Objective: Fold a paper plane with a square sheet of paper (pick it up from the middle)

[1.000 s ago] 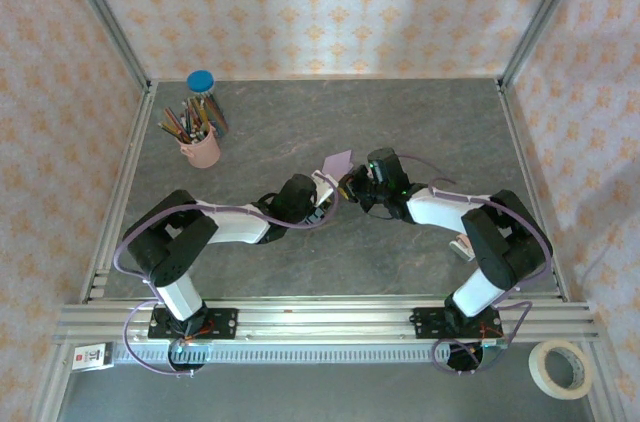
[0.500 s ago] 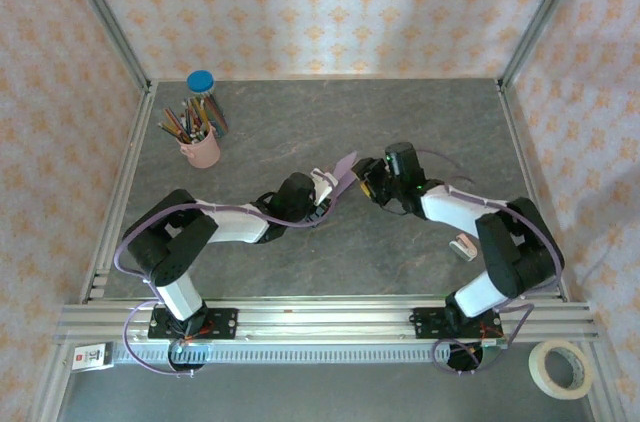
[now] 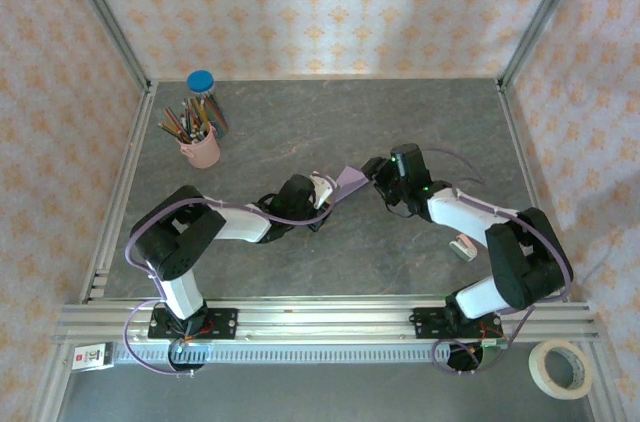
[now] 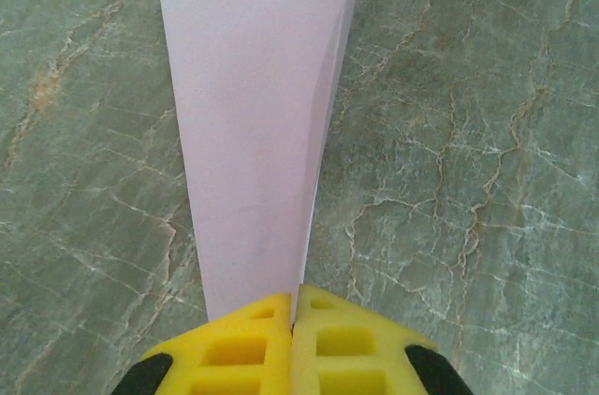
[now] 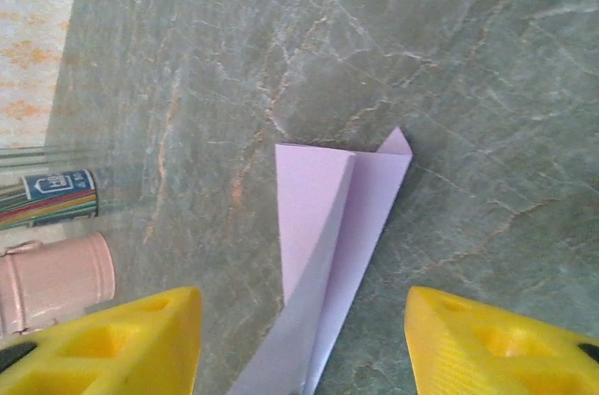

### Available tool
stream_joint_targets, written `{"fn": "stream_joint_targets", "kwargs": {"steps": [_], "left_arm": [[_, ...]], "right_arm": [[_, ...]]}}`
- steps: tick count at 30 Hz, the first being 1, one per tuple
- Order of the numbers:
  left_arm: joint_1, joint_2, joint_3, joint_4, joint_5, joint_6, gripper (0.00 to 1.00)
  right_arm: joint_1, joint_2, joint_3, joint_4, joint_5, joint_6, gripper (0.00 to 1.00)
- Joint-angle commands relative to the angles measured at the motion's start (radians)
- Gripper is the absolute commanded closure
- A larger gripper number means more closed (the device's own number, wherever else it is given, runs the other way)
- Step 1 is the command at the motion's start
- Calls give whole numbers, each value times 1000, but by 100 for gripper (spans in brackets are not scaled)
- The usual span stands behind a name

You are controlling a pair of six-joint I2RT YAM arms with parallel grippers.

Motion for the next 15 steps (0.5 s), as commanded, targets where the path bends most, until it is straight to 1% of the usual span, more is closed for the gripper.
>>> {"fn": "stream_joint_targets", "kwargs": {"steps": [1, 6, 15], "left_arm": [[5, 14, -9, 41, 36, -34, 95], [17, 15, -13, 53, 76, -73, 95], [73, 35, 0, 61, 242, -149, 96]], "right_arm": [[-3, -24, -21, -22, 44, -18, 42], [-4, -32, -33, -19, 54, -24, 41], [-4, -56, -75, 18, 59, -58, 35]]}}
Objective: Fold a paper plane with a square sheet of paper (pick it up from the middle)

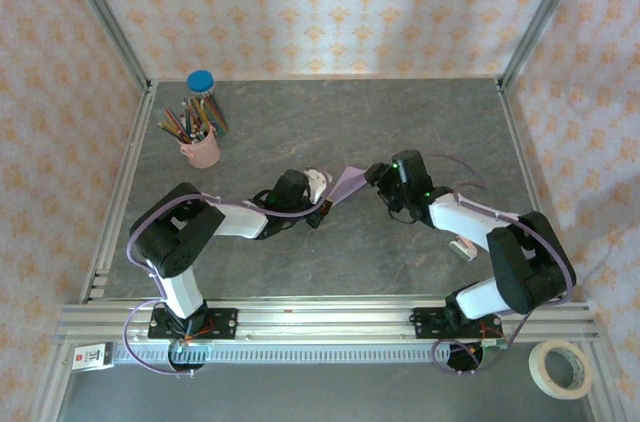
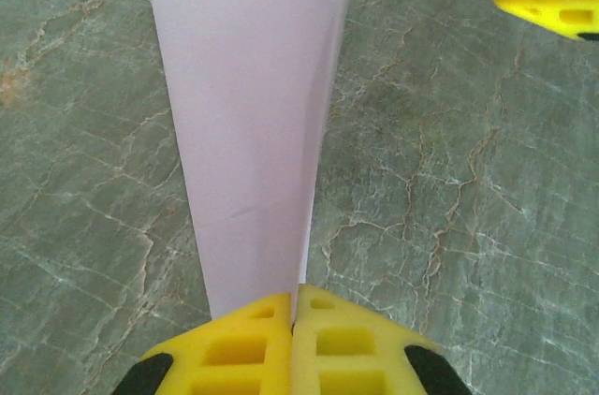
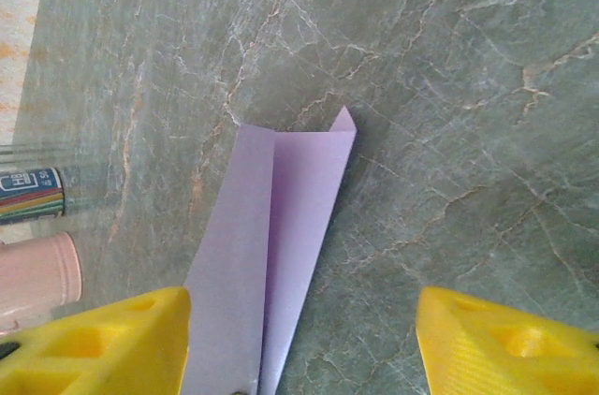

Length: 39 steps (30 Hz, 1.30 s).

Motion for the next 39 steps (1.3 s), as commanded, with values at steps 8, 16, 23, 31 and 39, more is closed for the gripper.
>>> {"fn": "stream_joint_targets", "kwargs": {"steps": [8, 16, 23, 31, 39], "left_arm": [[40, 45, 27, -1, 171, -67, 98], [64, 77, 73, -53, 227, -110, 99], [98, 106, 133, -121, 310, -169, 100], [123, 136, 181, -140, 416, -266, 100], [154, 185, 189, -103, 485, -383, 100]], "right_arm": [[-4, -37, -32, 25, 36, -49, 33], [-4, -24, -43, 50, 15, -90, 30], [3, -3, -58, 93, -4, -194, 21], [47, 66, -7, 66, 8, -299, 18], [86, 160, 65, 36, -7, -363, 18]]}}
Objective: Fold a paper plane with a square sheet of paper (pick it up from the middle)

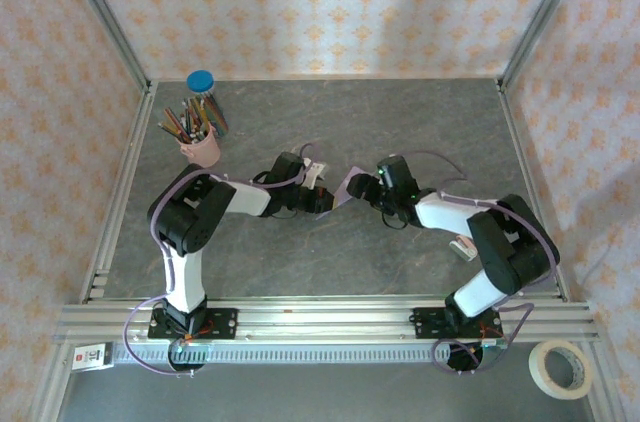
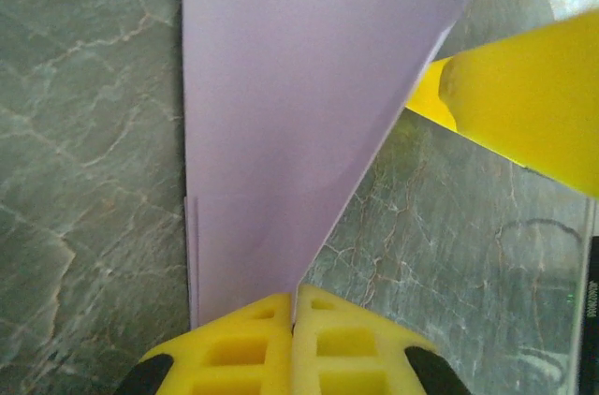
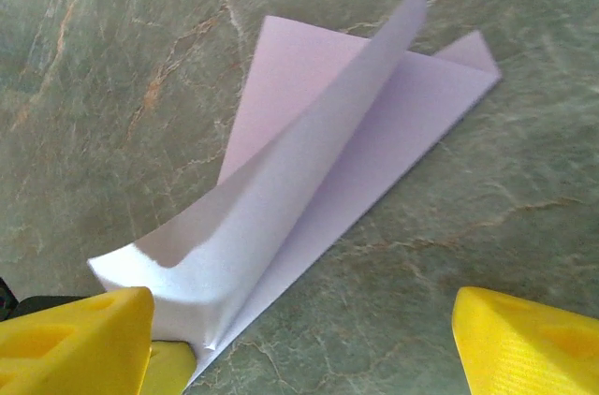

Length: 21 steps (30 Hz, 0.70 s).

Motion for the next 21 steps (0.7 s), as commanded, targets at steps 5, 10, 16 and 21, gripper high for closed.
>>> {"fn": "stream_joint_targets", "kwargs": {"steps": [5, 10, 16, 21], "left_arm": [[27, 33, 29, 26, 79, -120, 100], [29, 45, 43, 27, 90, -149, 100], [30, 58, 47, 34, 102, -170, 100], [30, 58, 49, 30, 105, -172, 100]], "right_arm": [[17, 64, 82, -50, 15, -72, 20], [20, 82, 99, -67, 17, -85, 21], [21, 123, 123, -105, 34, -91, 24], [21, 164, 151, -139, 56, -91, 27]]}}
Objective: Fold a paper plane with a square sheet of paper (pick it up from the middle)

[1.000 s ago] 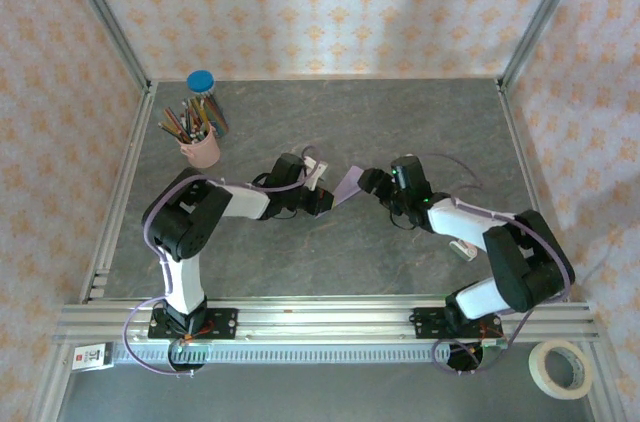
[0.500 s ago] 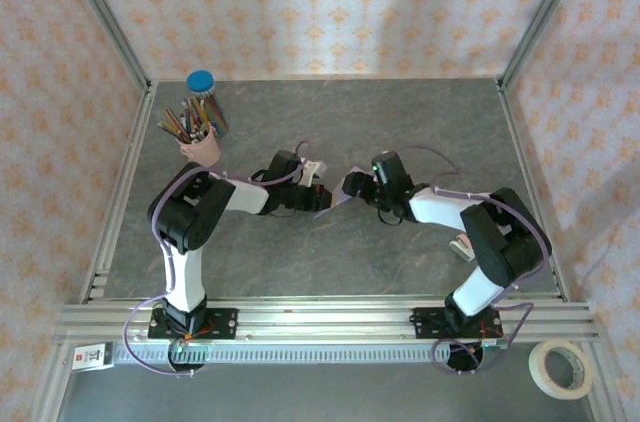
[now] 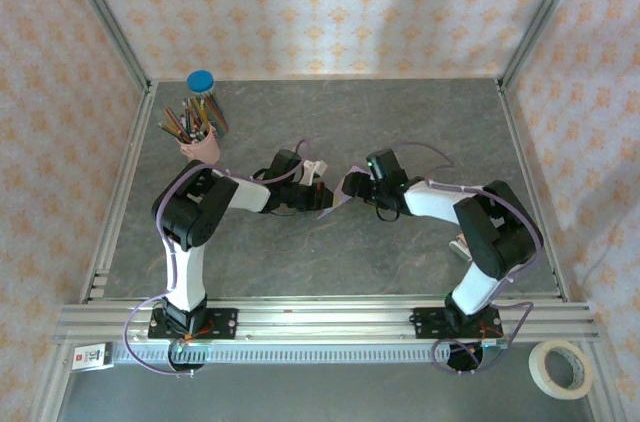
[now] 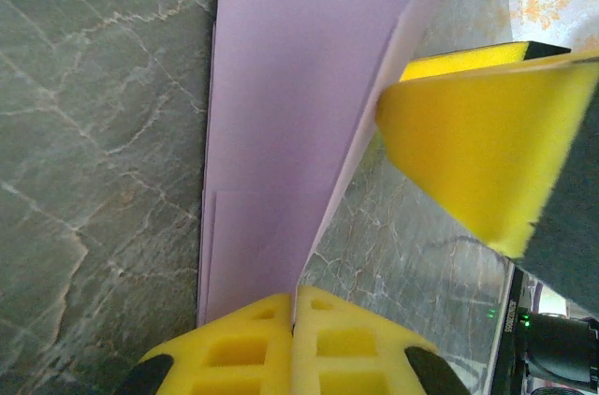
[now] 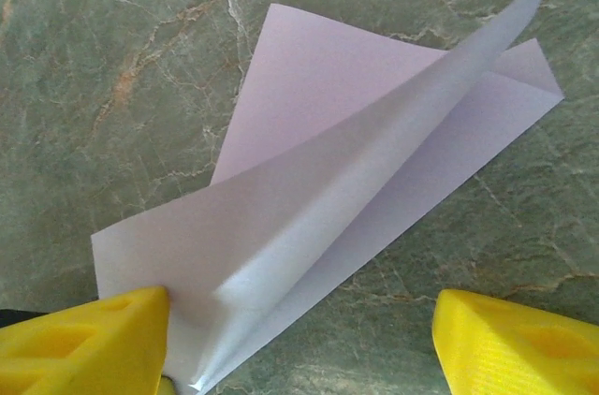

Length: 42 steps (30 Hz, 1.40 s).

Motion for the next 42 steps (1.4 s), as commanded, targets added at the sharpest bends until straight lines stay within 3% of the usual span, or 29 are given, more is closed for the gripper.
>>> {"fn": "stream_joint_targets", "kwargs": {"steps": [1, 10, 25, 30, 36, 42], "left_arm": [[5, 16, 20, 17, 21, -11, 100], [6, 8, 29, -33, -4, 9, 88], [6, -59, 25, -133, -82, 63, 69], [6, -121, 10, -195, -135, 98, 67], [6, -126, -12, -223, -102, 129, 68], [6, -138, -12, -275, -125, 180, 61]], "right_arm": [[9, 62, 31, -40, 44, -16, 28], [22, 159, 99, -136, 113, -12, 32], [28, 227, 136, -182, 120, -7, 32], [27, 230, 135, -182, 118, -6, 32], [27, 235, 134, -181, 117, -4, 32], [27, 248, 143, -190, 114, -5, 32]]}}
